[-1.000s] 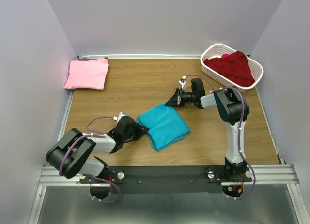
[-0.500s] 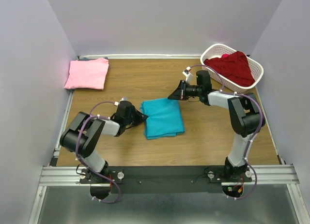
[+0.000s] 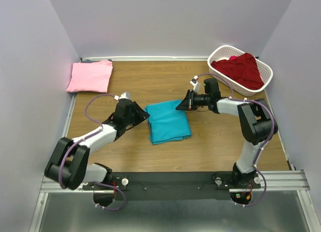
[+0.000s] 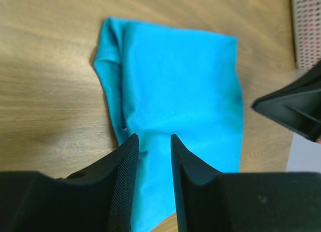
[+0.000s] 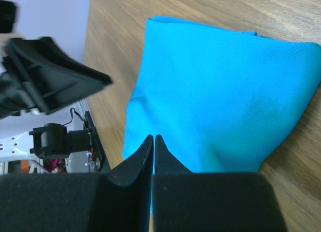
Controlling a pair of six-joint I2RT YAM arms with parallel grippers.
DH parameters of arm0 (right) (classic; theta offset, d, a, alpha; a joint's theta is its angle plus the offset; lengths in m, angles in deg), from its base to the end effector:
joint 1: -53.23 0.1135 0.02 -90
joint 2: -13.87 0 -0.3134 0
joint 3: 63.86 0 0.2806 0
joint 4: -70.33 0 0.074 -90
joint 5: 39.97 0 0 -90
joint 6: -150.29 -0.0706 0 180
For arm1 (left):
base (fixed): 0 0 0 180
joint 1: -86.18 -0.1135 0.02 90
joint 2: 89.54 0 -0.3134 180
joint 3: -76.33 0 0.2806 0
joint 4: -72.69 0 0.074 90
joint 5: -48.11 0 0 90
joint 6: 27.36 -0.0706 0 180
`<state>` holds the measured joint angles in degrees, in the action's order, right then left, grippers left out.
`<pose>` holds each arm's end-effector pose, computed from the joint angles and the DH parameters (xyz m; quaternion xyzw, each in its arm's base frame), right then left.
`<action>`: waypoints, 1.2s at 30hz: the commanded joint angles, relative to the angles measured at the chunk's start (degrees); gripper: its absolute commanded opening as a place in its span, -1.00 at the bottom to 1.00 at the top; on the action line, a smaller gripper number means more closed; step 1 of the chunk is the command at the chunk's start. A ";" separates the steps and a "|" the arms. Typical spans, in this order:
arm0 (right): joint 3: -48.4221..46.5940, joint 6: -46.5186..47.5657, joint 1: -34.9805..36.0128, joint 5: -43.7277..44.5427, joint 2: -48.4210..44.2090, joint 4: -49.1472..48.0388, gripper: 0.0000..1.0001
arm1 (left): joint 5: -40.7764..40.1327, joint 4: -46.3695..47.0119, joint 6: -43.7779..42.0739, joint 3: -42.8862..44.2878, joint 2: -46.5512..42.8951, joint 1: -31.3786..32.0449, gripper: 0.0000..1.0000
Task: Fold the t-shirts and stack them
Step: Fold the tshirt
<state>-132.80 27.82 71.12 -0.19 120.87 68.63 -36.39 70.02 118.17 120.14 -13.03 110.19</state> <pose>0.3911 0.1833 0.1696 -0.0874 0.8259 0.5165 0.2086 0.2719 -0.1285 0.1831 -0.2199 0.8601 -0.3260 0.3250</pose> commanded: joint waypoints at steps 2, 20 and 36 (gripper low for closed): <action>0.53 1.18 -0.40 -0.58 0.14 0.51 -0.80 | -6.89 -8.88 -3.59 3.51 -6.90 2.78 -0.20; -1.23 1.18 -1.89 2.40 11.65 0.51 -0.81 | 7.59 -1.06 5.03 0.18 13.92 5.79 -0.70; 5.44 -4.01 1.71 -1.73 -1.71 1.12 -0.70 | 5.49 -15.21 -21.76 33.91 32.64 -2.30 -0.46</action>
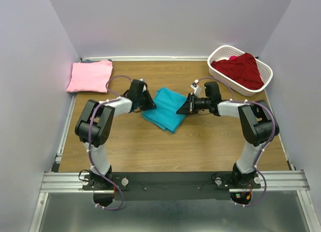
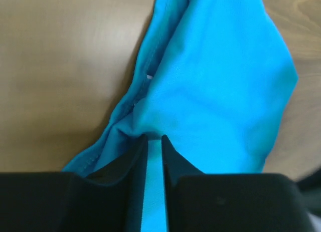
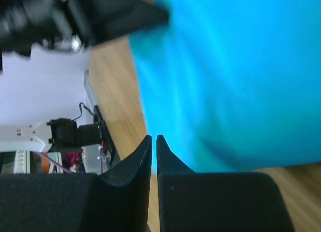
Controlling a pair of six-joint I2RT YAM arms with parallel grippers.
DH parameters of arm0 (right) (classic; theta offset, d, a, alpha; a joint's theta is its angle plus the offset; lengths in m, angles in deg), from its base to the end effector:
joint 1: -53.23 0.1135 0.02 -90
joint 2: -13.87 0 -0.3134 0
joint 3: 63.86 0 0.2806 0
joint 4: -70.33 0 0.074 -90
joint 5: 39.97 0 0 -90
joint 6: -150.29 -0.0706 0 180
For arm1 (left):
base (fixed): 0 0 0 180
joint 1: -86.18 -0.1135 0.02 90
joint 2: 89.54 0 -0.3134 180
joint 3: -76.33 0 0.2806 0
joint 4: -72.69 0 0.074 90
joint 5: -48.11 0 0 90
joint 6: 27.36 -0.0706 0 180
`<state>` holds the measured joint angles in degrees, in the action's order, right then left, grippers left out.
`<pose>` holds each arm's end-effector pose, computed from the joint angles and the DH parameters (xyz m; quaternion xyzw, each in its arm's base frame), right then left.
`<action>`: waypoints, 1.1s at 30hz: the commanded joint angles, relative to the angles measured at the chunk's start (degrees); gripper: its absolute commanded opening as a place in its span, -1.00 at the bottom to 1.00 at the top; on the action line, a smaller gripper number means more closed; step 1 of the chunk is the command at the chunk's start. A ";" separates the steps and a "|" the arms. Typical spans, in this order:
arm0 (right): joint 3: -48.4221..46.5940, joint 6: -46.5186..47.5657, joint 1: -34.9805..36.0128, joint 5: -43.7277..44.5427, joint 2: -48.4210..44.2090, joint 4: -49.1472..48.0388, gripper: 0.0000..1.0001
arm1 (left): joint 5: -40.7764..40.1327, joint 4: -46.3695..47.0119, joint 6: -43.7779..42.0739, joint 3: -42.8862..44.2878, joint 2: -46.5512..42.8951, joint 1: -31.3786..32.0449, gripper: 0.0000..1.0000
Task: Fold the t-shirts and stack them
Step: Fold the tshirt
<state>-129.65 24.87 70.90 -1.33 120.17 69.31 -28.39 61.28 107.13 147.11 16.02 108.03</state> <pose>0.3762 0.1777 0.1569 -0.0569 0.8339 0.5224 0.1688 0.3960 -0.1766 0.1524 -0.1379 0.9121 -0.2940 0.2504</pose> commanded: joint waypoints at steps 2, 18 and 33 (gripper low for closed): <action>3.44 -1.05 2.72 -0.06 0.30 -0.25 -0.70 | -3.04 -7.60 -13.45 10.97 4.04 -0.14 -0.35; 0.63 -4.39 10.01 4.68 8.75 -1.22 -0.70 | -24.90 -6.99 -13.55 -6.55 -36.07 -1.89 0.18; -9.39 -3.43 17.84 7.06 8.14 -1.66 -0.69 | -42.32 -8.66 -14.70 -20.28 -64.59 -3.04 0.46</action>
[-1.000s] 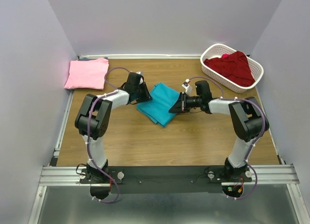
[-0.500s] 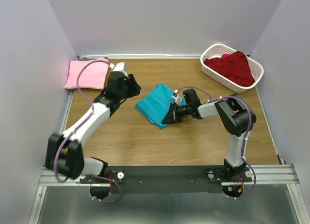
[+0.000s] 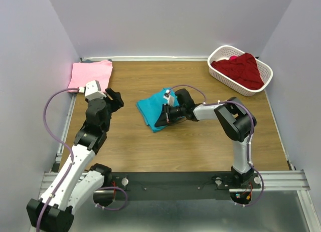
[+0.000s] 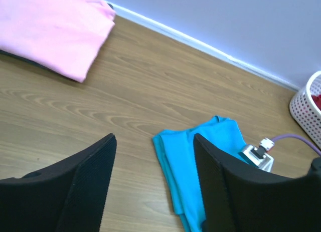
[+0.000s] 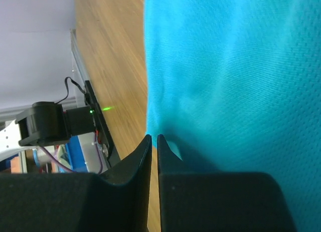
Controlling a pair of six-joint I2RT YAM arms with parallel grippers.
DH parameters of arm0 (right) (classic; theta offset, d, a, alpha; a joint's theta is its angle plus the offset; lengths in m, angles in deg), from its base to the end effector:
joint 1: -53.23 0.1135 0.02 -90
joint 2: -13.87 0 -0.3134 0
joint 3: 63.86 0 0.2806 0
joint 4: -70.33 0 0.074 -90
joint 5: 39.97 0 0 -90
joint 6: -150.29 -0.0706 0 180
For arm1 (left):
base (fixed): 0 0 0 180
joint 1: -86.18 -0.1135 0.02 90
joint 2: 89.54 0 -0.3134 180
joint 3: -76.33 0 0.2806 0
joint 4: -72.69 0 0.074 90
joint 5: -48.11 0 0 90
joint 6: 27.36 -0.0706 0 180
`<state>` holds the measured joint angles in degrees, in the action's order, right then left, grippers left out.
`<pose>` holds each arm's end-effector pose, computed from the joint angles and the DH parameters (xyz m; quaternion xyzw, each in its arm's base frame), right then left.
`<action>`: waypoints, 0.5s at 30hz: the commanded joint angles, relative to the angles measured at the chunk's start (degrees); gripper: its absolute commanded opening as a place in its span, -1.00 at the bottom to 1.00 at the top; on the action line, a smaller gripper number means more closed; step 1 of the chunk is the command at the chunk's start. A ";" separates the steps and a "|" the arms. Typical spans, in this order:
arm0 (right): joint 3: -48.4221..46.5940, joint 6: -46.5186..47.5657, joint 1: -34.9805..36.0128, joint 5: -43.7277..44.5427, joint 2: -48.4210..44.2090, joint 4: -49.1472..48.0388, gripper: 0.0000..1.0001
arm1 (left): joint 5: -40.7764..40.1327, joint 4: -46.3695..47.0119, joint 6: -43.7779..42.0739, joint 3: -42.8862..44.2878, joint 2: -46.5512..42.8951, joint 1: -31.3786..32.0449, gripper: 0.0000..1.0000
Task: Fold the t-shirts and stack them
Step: Fold the tshirt
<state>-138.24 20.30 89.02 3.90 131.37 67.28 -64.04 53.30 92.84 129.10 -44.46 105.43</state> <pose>0.3463 0.3124 0.1206 -0.1347 0.8396 0.5188 0.0883 0.2101 -0.0452 0.3447 -0.1933 0.7460 -0.1238 0.6251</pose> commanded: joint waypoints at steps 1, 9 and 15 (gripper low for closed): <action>-0.89 1.40 -0.28 1.31 -3.23 0.37 -0.68 | -7.20 -0.51 0.21 -2.89 -4.64 -0.44 0.49; -2.12 2.81 2.00 -3.62 3.78 0.28 -0.68 | -7.73 0.72 1.01 -2.81 -3.51 -0.79 0.55; -3.61 3.33 2.71 -1.26 7.40 1.68 -0.69 | -7.29 0.90 1.09 -3.25 -3.95 -0.96 0.56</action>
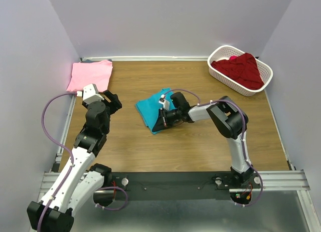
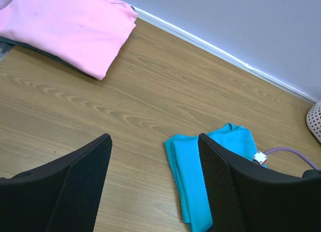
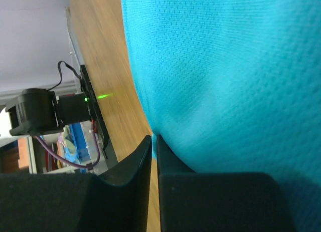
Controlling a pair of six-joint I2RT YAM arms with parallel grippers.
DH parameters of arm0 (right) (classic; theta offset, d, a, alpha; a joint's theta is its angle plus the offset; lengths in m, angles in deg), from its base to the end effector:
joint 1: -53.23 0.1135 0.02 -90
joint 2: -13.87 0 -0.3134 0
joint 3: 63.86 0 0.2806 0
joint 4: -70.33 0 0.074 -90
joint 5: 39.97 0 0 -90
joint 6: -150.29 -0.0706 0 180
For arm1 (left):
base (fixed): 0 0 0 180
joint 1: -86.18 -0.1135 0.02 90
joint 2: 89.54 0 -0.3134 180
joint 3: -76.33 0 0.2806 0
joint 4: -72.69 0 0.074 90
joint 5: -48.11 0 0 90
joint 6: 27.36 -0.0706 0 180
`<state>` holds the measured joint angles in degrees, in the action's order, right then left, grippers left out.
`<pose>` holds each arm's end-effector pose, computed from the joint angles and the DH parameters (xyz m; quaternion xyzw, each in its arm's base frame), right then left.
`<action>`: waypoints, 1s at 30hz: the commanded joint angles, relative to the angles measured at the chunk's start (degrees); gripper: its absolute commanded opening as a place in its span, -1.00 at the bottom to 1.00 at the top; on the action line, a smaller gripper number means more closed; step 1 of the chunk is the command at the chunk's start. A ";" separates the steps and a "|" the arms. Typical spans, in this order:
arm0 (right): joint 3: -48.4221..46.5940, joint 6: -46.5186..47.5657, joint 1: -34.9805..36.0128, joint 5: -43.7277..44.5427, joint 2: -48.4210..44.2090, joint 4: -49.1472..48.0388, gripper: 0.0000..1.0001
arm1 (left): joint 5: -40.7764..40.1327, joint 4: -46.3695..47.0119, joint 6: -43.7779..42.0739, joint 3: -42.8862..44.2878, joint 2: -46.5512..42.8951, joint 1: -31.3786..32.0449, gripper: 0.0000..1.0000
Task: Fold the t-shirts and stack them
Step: Fold the tshirt, then neatly place the folded tshirt to the corner
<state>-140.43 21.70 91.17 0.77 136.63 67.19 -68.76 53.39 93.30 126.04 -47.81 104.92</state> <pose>0.3390 0.3321 0.0926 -0.1613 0.8347 0.5244 0.0476 0.1980 -0.0335 0.3342 -0.2246 0.7329 -0.0944 0.6352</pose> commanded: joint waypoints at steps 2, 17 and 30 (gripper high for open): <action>-2.30 3.25 0.65 2.58 1.52 4.04 -0.69 | -2.57 0.72 0.55 -0.19 -0.60 -0.55 0.56; -13.55 24.08 4.60 23.92 -13.33 26.99 0.27 | 3.14 1.16 1.69 -0.01 3.17 -1.16 0.57; -26.82 31.03 13.74 48.54 -4.20 36.49 0.36 | 8.85 0.46 3.62 0.34 9.06 -6.61 0.57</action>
<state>-163.95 50.05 102.92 40.36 128.81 99.61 -62.34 53.83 95.59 126.04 -39.96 100.16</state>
